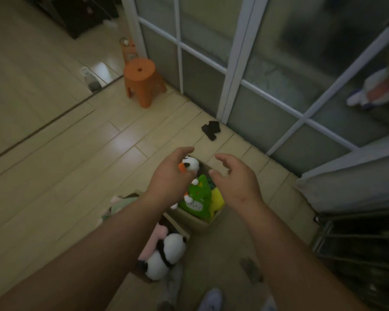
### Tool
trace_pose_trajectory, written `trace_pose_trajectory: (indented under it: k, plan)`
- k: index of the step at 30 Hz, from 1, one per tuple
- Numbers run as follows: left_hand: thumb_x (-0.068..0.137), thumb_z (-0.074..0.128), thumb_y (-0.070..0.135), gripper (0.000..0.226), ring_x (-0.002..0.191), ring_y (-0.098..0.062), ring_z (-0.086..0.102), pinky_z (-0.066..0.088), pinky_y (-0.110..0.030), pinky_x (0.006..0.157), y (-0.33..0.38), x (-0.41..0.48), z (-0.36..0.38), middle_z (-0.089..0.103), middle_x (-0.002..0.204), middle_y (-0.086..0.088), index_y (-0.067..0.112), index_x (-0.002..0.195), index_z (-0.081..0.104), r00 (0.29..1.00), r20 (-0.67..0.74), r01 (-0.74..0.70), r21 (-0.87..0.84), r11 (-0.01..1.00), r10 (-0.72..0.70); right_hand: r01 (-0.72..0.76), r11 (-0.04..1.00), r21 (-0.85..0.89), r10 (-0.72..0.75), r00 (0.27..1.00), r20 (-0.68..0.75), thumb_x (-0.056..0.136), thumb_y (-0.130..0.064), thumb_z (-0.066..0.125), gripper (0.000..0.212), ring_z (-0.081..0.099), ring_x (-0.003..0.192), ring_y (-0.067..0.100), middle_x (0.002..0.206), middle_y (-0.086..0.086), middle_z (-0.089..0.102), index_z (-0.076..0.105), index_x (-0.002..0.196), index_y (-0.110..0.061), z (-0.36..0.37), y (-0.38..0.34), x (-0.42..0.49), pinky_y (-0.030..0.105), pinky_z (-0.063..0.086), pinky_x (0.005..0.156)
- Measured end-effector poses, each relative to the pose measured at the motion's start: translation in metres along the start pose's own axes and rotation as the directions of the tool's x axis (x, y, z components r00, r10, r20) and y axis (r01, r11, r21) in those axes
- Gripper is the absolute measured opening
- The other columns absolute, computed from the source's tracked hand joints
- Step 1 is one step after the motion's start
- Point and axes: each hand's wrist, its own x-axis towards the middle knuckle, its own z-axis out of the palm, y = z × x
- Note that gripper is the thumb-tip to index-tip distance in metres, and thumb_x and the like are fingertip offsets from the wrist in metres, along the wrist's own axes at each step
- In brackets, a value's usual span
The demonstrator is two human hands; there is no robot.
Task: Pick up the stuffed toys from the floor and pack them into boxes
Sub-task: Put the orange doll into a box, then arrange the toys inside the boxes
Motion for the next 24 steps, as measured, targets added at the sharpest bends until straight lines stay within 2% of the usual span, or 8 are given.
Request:
trace_pose_trajectory:
  k: [3,7,9,12,18,21,24]
  plan:
    - [0.084,0.063,0.022,0.049,0.118,-0.013,0.049,0.048,-0.041,0.095,0.021,-0.038,-0.026,0.055,0.124,0.009,0.039,0.128,0.049,1.0,0.004,0.03,0.0,1.0,-0.03,-0.011,1.0,-0.001,0.011,1.0,-0.007,0.088,-0.029,0.062,0.042,0.054,0.115,0.011,0.13,-0.002,0.058,0.055,0.13,-0.027,-0.024,-0.024,-0.03,0.019,0.039,0.084]
    - [0.085,0.063,0.02,0.048,0.115,-0.007,0.046,0.043,-0.029,0.087,0.045,-0.079,-0.064,0.049,0.112,0.018,0.036,0.128,0.049,1.0,0.012,0.016,0.047,0.999,-0.017,0.022,1.0,-0.015,-0.022,1.0,-0.004,0.09,-0.03,0.06,0.044,0.052,0.12,0.012,0.133,-0.002,0.056,0.052,0.133,-0.026,-0.047,-0.06,-0.072,0.019,0.037,0.085]
    - [0.085,0.063,0.02,0.049,0.112,-0.007,0.046,0.04,-0.027,0.085,0.055,-0.09,-0.085,0.049,0.111,0.015,0.036,0.129,0.049,0.999,0.032,-0.026,0.079,0.997,0.024,0.032,0.999,-0.025,-0.032,0.999,-0.028,0.09,-0.032,0.059,0.044,0.05,0.122,0.013,0.133,-0.003,0.055,0.051,0.133,-0.027,-0.054,-0.076,-0.088,0.02,0.037,0.087]
    - [0.085,0.063,0.022,0.049,0.12,-0.012,0.047,0.038,-0.027,0.086,0.06,-0.086,-0.11,0.052,0.126,0.005,0.041,0.127,0.048,0.996,0.057,-0.068,0.092,0.993,0.062,0.034,0.999,-0.042,-0.037,0.996,-0.076,0.088,-0.033,0.06,0.045,0.05,0.123,0.013,0.133,-0.004,0.055,0.052,0.132,-0.028,-0.053,-0.095,-0.095,0.025,0.041,0.093]
    - [0.086,0.064,0.023,0.047,0.125,-0.008,0.045,0.042,-0.03,0.093,0.052,-0.041,-0.167,0.053,0.131,0.008,0.041,0.127,0.048,0.961,0.13,-0.253,0.053,0.966,0.245,-0.035,0.999,-0.036,0.027,0.974,-0.226,0.087,-0.035,0.062,0.044,0.051,0.12,0.011,0.131,-0.007,0.055,0.053,0.13,-0.032,-0.017,-0.145,-0.086,0.029,0.044,0.097]
    - [0.084,0.066,0.026,0.048,0.124,-0.007,0.046,0.044,-0.035,0.097,0.039,-0.018,-0.199,0.054,0.13,0.008,0.043,0.125,0.048,0.917,0.24,-0.337,0.047,0.94,0.317,-0.097,0.995,0.0,0.091,0.935,-0.344,0.086,-0.034,0.064,0.044,0.051,0.12,0.01,0.131,-0.008,0.056,0.054,0.129,-0.032,0.014,-0.173,-0.088,0.034,0.046,0.1]
    - [0.082,0.068,0.025,0.048,0.122,-0.007,0.046,0.045,-0.035,0.099,0.031,-0.006,-0.23,0.055,0.129,0.007,0.042,0.124,0.051,0.866,0.351,-0.391,0.028,0.92,0.357,-0.156,0.982,0.109,0.189,0.877,-0.443,0.086,-0.029,0.064,0.043,0.052,0.12,0.012,0.13,-0.007,0.056,0.056,0.129,-0.03,0.045,-0.199,-0.1,0.036,0.046,0.1]
